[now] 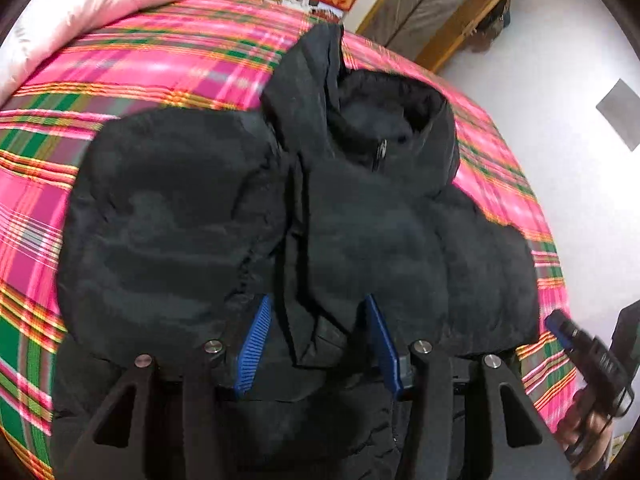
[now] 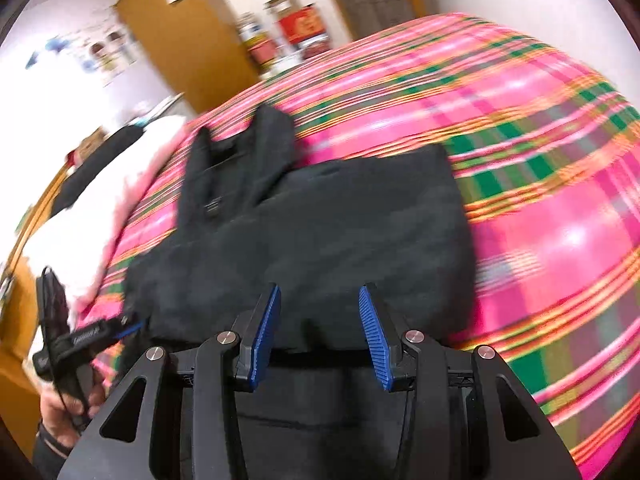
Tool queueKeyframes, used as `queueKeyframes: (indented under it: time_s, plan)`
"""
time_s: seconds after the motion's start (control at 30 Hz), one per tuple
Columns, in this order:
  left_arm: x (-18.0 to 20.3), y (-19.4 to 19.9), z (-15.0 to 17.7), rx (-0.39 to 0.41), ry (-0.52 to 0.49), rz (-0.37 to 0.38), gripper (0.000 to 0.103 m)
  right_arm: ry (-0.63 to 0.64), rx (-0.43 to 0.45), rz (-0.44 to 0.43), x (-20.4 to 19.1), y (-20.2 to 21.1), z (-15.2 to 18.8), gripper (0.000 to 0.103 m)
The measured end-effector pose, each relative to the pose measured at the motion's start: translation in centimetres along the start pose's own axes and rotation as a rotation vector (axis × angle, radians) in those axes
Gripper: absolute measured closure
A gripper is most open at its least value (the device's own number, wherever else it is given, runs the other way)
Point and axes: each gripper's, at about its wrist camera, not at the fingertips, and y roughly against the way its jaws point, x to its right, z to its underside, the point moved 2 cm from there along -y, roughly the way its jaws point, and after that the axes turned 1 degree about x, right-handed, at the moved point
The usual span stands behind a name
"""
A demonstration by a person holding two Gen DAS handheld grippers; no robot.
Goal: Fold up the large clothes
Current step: 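Grasp the jacket hem with the left tool while the right tool grasps it too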
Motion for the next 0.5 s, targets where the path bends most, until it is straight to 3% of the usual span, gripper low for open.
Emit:
queueKeyframes:
  time_s: [0.03,0.07,0.13,0.27,0.37,0.5]
  plan:
    - [0.2,-0.2,0.1,0.003,-0.012,0.005,0.059,-0.01,0.004,0.011,0.5,-0.1,-0.2,0.061]
    - [0.5,-0.3,0.2,0.011,-0.031,-0.001,0.078,-0.017,0.006,0.019,1.1,-0.2,-0.4,0.061]
    - [0.8,0.2,0.1,0.049,-0.063,-0.046,0.095,-0.011,0.003,0.024,1.5,-0.7,-0.7,0.066]
    - [0.8,1.5,-0.1,0.128,-0.11,-0.143,0.098,0.056,-0.025,0.033,0.4,-3.3,-0.4,0.073]
    - [-0.3,0.2,0.0,0.086,-0.086,-0.169,0.098,0.082,-0.09,0.063,0.4,-6.2,0.9,0.074]
    - [-0.4,-0.8,0.3,0.067,-0.112,-0.203,0.098,0.107,-0.11,0.084,0.1,-7.7,1.5,0.075]
